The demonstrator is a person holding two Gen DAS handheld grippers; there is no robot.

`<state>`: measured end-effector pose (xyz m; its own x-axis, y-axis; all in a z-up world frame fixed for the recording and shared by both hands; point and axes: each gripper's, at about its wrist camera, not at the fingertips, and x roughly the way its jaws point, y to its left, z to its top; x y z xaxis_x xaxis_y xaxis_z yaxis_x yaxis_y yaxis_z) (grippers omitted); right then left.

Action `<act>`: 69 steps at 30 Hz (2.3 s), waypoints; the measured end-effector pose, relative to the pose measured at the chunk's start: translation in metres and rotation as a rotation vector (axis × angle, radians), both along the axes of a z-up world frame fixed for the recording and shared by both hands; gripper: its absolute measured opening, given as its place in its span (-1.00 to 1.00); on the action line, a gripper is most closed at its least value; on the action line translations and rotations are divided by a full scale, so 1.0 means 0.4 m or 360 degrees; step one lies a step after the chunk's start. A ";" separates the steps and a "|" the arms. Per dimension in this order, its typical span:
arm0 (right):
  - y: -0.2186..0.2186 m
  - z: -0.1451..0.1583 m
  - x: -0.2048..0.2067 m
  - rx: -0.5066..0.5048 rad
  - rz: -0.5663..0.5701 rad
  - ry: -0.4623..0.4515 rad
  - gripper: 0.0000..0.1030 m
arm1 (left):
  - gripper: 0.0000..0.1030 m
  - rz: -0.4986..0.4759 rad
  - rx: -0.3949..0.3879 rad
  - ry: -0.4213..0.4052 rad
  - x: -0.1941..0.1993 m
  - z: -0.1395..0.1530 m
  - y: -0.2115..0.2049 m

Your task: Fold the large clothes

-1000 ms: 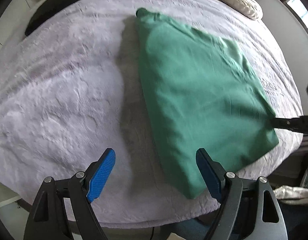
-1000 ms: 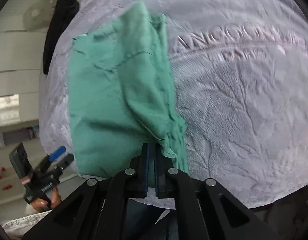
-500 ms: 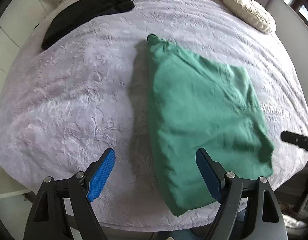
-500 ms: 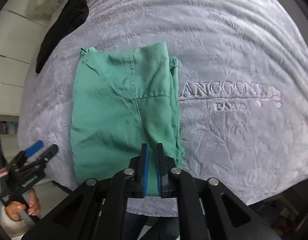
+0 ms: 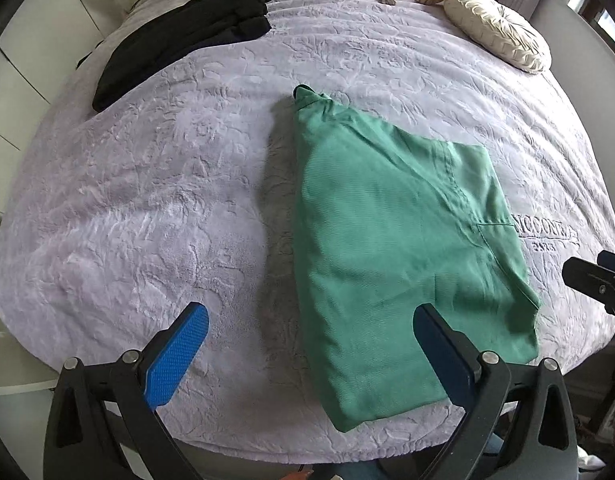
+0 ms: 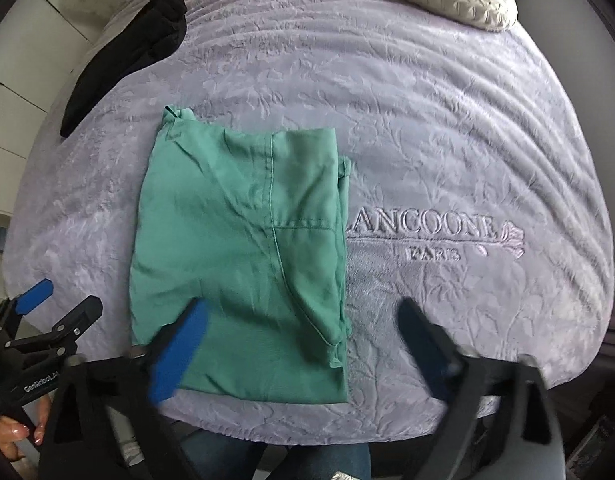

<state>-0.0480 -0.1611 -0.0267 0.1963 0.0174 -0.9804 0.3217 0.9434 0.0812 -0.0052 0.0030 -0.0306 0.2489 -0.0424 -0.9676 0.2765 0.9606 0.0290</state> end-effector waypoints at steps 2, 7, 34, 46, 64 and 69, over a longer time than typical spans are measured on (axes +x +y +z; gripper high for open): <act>0.002 -0.005 0.001 -0.0001 -0.0004 0.0014 1.00 | 1.00 0.0000 0.0006 -0.0005 -0.002 0.002 -0.002; 0.004 -0.011 0.000 -0.0019 -0.0043 0.0024 1.00 | 0.99 -0.0008 0.0036 -0.0032 -0.001 0.014 -0.003; -0.002 -0.010 0.008 -0.0134 -0.0060 0.0064 1.00 | 1.00 -0.0025 0.0073 -0.0035 0.003 0.015 -0.019; -0.001 -0.011 0.006 -0.0136 -0.0056 0.0069 1.00 | 1.00 -0.0024 0.0071 -0.0032 0.004 0.015 -0.020; -0.005 -0.012 0.010 -0.0134 -0.0049 0.0075 1.00 | 1.00 -0.0032 0.0072 -0.0029 0.006 0.012 -0.017; -0.007 -0.012 0.010 -0.0133 -0.0049 0.0075 0.99 | 1.00 -0.0033 0.0073 -0.0029 0.007 0.012 -0.016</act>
